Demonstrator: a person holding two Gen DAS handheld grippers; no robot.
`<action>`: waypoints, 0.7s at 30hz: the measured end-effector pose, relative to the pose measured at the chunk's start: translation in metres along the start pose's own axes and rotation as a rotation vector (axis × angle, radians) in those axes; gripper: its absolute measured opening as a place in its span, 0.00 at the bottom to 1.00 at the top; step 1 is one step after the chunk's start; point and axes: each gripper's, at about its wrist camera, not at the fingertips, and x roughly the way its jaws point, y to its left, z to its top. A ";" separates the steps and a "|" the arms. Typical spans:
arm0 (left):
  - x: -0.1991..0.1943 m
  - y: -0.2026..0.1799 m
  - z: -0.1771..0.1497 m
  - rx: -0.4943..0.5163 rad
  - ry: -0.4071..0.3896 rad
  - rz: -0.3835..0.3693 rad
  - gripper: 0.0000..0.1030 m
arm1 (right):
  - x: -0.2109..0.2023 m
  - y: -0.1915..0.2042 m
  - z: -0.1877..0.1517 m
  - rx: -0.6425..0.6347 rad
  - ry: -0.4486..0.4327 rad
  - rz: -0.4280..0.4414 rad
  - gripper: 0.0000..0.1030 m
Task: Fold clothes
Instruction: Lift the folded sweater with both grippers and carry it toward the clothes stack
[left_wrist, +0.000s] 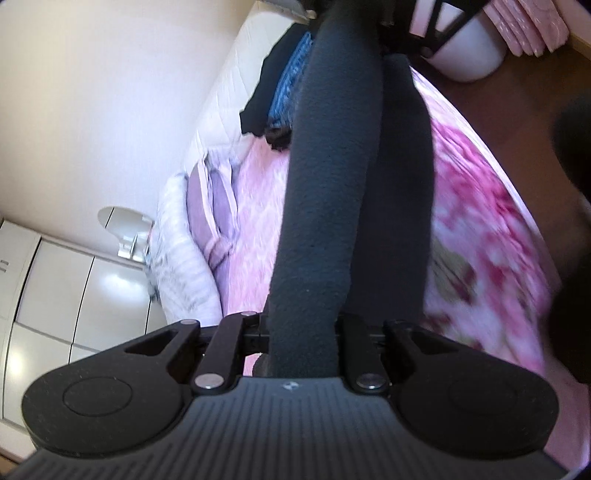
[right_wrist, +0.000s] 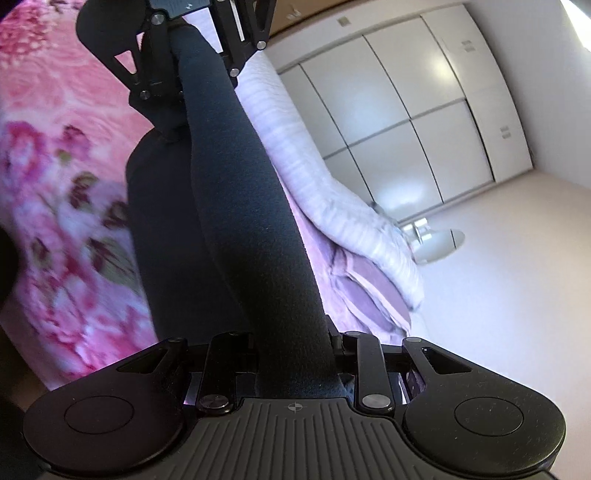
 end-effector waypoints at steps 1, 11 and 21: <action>0.013 0.006 0.006 0.004 -0.011 -0.001 0.12 | 0.009 -0.006 -0.008 0.012 0.002 -0.005 0.26; 0.136 0.063 0.050 0.063 -0.115 -0.116 0.12 | 0.088 -0.079 -0.064 0.154 0.092 0.054 0.25; 0.096 0.199 0.093 -0.031 -0.100 -0.383 0.12 | 0.051 -0.226 -0.007 0.229 0.290 0.276 0.25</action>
